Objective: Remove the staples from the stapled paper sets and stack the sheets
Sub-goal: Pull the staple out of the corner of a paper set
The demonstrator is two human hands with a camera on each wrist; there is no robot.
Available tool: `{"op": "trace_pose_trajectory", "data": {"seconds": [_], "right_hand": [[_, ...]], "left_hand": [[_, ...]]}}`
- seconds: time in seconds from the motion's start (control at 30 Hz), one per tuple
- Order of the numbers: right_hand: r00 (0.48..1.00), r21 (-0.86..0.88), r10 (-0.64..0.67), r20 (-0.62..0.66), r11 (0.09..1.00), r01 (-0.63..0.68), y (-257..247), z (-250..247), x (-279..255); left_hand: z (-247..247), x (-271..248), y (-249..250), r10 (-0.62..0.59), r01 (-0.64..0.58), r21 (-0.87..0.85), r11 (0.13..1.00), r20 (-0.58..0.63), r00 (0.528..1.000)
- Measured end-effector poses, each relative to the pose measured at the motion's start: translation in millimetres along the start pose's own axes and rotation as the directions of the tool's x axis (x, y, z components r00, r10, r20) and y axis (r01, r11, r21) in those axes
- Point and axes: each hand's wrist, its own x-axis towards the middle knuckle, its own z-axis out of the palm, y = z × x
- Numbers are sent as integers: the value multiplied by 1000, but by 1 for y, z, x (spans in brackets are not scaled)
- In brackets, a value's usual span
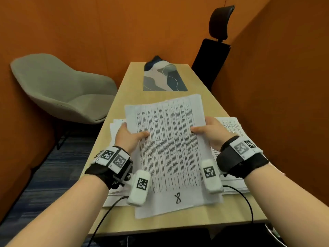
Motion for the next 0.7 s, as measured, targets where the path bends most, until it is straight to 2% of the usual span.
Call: {"op": "trace_pose_trajectory", "data": {"seconds": [0.07, 0.1, 0.17, 0.2, 0.23, 0.27, 0.4, 0.5, 0.6, 0.7], "right_hand": [[999, -8, 39, 0, 999, -39, 8, -1, 1], [999, -11, 48, 8, 999, -48, 11, -1, 2], [998, -21, 37, 43, 999, -36, 13, 2, 3], [998, -35, 26, 63, 999, -24, 13, 4, 3], [996, -53, 19, 82, 998, -15, 12, 6, 3], [995, -75, 14, 98, 997, -6, 11, 8, 3], [989, -149, -27, 144, 988, 49, 9, 13, 4], [994, -216, -62, 94, 973, 81, 9, 9, 5], [992, -316, -99, -72, 946, 71, 14, -7, 9], [961, -383, -136, -242, 923, 34, 24, -29, 16]], "left_hand": [[1, 3, 9, 94, -75, 175, 982, -106, 990], [2, 2, 17, 187, -145, 309, 940, -109, 976], [9, 3, 33, 362, -311, 567, 763, 23, 932], [14, 4, 38, 399, -380, 638, 670, 122, 909], [19, 7, 42, 395, -428, 663, 614, 212, 894], [22, 9, 45, 371, -459, 653, 603, 280, 885], [24, 13, 55, 261, -447, 552, 704, 384, 886], [11, 19, 53, 252, -423, 417, 804, 406, 878], [-12, 24, 47, 309, -385, 265, 884, 285, 907], [-38, 26, 37, 300, -317, 112, 942, 140, 944]]}}
